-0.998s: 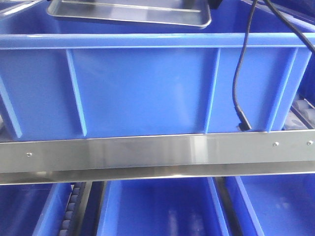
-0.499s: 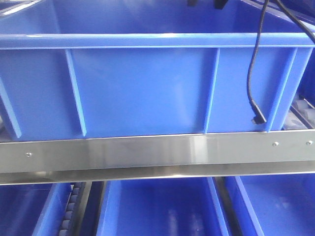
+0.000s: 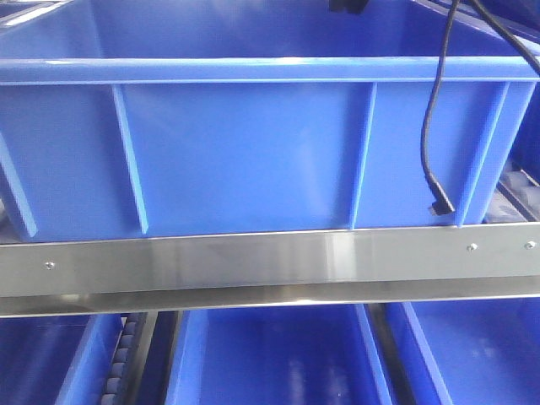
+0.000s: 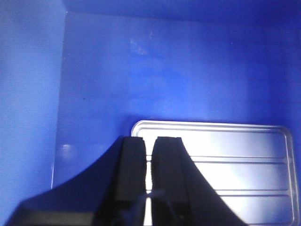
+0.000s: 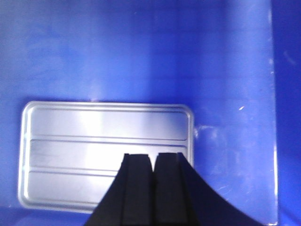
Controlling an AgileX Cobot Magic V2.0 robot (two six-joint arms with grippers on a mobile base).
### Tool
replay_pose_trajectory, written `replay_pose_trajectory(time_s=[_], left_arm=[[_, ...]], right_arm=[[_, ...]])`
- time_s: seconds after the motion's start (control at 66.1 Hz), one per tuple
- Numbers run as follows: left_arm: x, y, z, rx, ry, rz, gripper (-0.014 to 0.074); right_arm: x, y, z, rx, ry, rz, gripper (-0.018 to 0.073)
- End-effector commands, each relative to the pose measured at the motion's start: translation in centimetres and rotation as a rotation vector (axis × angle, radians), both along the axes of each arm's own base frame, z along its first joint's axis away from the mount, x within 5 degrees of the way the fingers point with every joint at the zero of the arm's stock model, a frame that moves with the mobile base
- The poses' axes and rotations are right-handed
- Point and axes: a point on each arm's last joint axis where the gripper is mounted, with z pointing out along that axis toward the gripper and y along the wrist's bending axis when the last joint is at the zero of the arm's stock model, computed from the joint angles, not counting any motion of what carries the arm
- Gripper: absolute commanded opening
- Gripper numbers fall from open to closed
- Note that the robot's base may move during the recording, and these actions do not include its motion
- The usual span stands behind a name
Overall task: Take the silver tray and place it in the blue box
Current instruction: 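Open both grippers and raise them out of the blue crate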
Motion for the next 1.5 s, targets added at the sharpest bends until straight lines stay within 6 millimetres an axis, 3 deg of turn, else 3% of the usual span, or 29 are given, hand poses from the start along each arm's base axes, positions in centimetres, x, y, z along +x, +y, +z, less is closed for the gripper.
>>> replay_pose_trajectory(time_s=[0.0, 0.136, 0.348, 0.574, 0.741, 1.073, 1.225, 1.361, 1.482], left_arm=[[-1.3, 0.8, 3.3, -0.025, -0.091, -0.031, -0.0005], [-2.2, 0.9, 3.0, 0.007, -0.012, -0.079, -0.0003], [-4.1, 1.0, 3.2, -0.092, -0.022, -0.170, 0.0014], [-7.2, 2.1, 1.7, -0.157, -0.118, -0.251, 0.0014], [-10.4, 3.9, -0.1, -0.231, -0.252, -0.252, 0.0014], [-19.7, 9.4, -3.6, -0.266, -0.540, -0.289, 0.0014], [-22.6, 11.0, -3.3, -0.302, -0.630, -0.288, 0.0013], [-23.3, 11.4, -2.7, -0.348, -0.668, -0.280, 0.0013], [-23.3, 11.4, -3.4, -0.336, -0.659, -0.282, 0.0014]], right_arm=[[-0.9, -0.4, 3.9, 0.056, -0.159, 0.061, 0.0057], [-1.4, 0.1, 4.0, 0.011, -0.173, 0.211, 0.0057], [-3.4, 0.9, 5.0, 0.099, -0.296, 0.403, 0.0057], [-6.5, -0.7, 4.3, 0.089, -0.411, 0.421, 0.0057], [-10.9, -3.3, 3.6, 0.096, -0.522, 0.379, 0.0057], [-21.8, -9.5, 2.8, 0.117, -0.862, 0.300, 0.0057], [-23.4, -10.4, 1.6, 0.122, -0.910, 0.280, 0.0057], [-23.5, -10.5, 1.6, 0.196, -0.911, 0.242, 0.0057], [-23.6, -11.3, 1.3, 0.158, -1.075, 0.182, 0.0057]])
